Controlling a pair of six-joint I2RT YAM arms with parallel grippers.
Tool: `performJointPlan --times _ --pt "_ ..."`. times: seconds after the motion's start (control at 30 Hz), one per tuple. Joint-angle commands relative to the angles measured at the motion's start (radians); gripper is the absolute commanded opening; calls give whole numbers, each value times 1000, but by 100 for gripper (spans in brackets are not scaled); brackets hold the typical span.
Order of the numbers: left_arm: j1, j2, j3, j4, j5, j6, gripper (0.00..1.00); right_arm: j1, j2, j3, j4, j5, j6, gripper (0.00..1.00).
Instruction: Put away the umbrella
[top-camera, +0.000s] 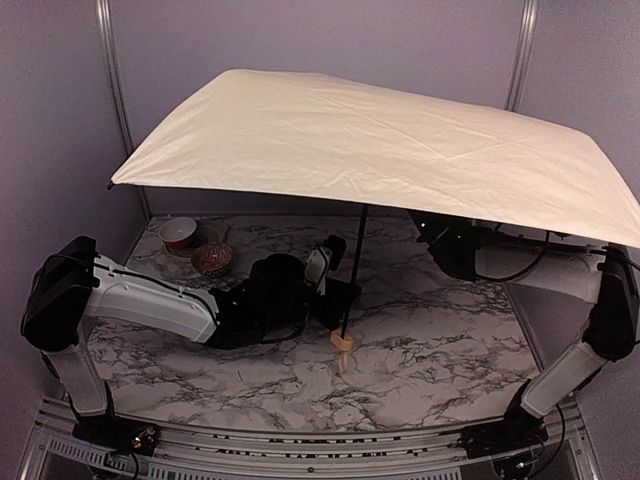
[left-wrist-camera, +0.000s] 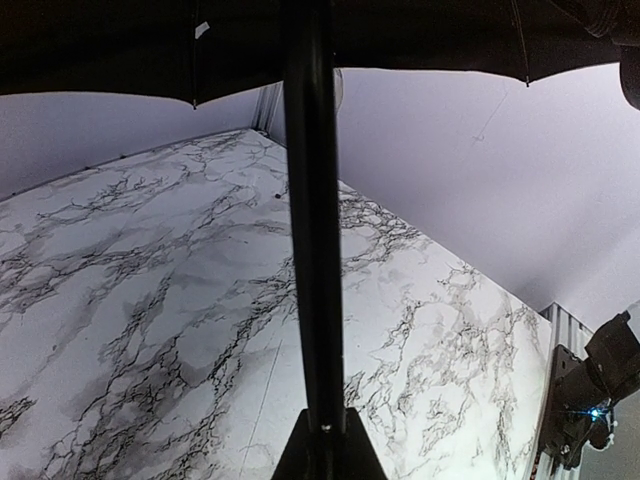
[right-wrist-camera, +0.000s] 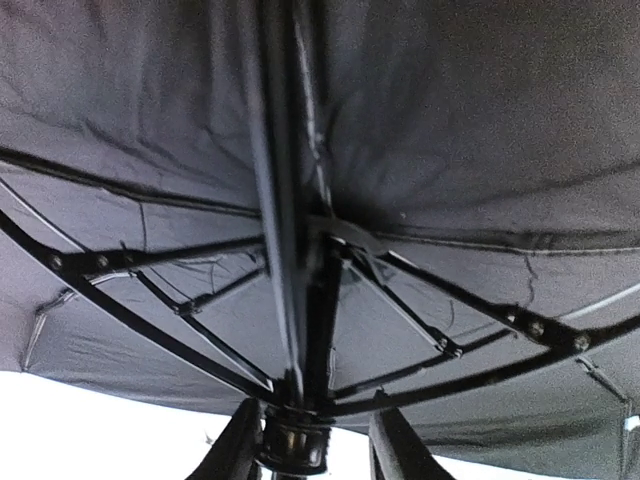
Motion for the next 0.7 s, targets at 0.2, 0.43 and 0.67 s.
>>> performJointPlan --times 0.2,0.43,0.67 --pt "-7 -7 41 80 4 24 0 -2 4 22 58 8 -27 5" --pt "-7 -13 43 80 3 28 0 -2 4 14 39 4 -12 2" --pt "-7 -19 42 82 -2 33 0 -2 0 8 17 19 8 37"
